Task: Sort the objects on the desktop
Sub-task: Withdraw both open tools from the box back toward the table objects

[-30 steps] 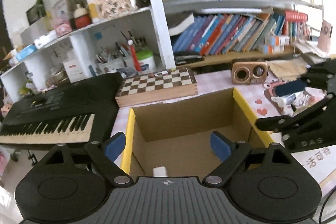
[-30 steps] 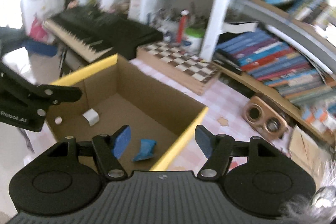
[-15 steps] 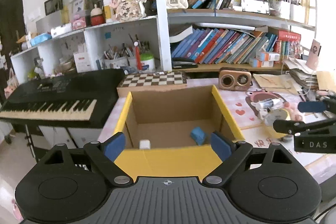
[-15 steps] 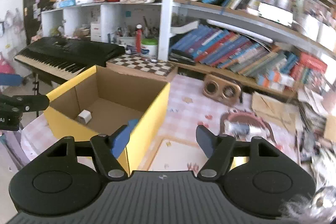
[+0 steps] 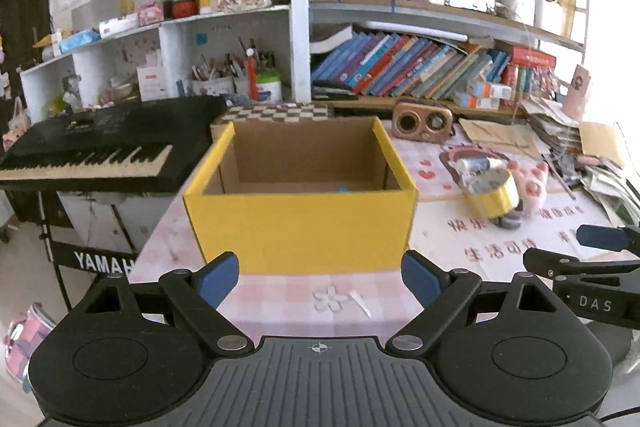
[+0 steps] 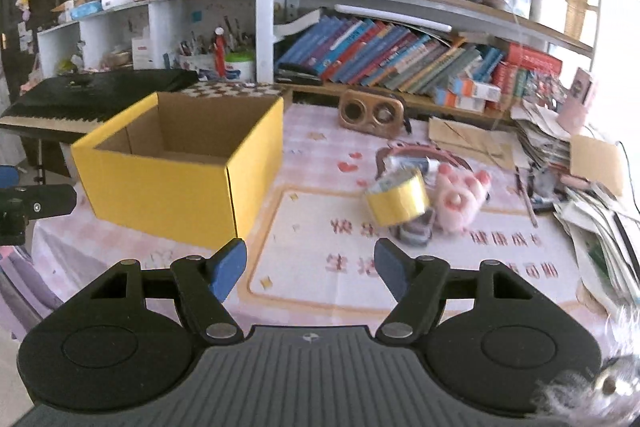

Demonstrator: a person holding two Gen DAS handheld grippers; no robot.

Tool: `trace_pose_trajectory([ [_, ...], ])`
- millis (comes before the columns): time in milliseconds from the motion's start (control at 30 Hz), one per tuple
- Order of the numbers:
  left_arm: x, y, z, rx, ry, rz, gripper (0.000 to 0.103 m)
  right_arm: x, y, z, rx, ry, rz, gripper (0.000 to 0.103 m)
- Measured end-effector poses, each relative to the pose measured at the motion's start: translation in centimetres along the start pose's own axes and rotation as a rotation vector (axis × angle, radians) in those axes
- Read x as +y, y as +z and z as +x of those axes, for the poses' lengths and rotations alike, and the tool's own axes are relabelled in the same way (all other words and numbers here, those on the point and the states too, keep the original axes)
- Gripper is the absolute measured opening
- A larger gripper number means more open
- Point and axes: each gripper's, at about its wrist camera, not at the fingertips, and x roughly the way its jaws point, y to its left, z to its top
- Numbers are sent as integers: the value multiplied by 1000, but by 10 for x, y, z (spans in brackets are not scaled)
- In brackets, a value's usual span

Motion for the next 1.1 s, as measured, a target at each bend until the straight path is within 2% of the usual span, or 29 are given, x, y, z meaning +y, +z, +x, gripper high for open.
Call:
trace_pose_trajectory([
  [367, -16, -20, 5, 42, -44, 34, 91, -3, -34, -17, 50, -43, 24, 70],
  [800, -51, -30, 21, 102, -113, 55, 91, -23, -53, -13, 126, -62, 60, 75],
  [1100, -82, -22, 41, 130, -141, 75, 91, -53, -55, -3, 162, -75, 92, 80],
])
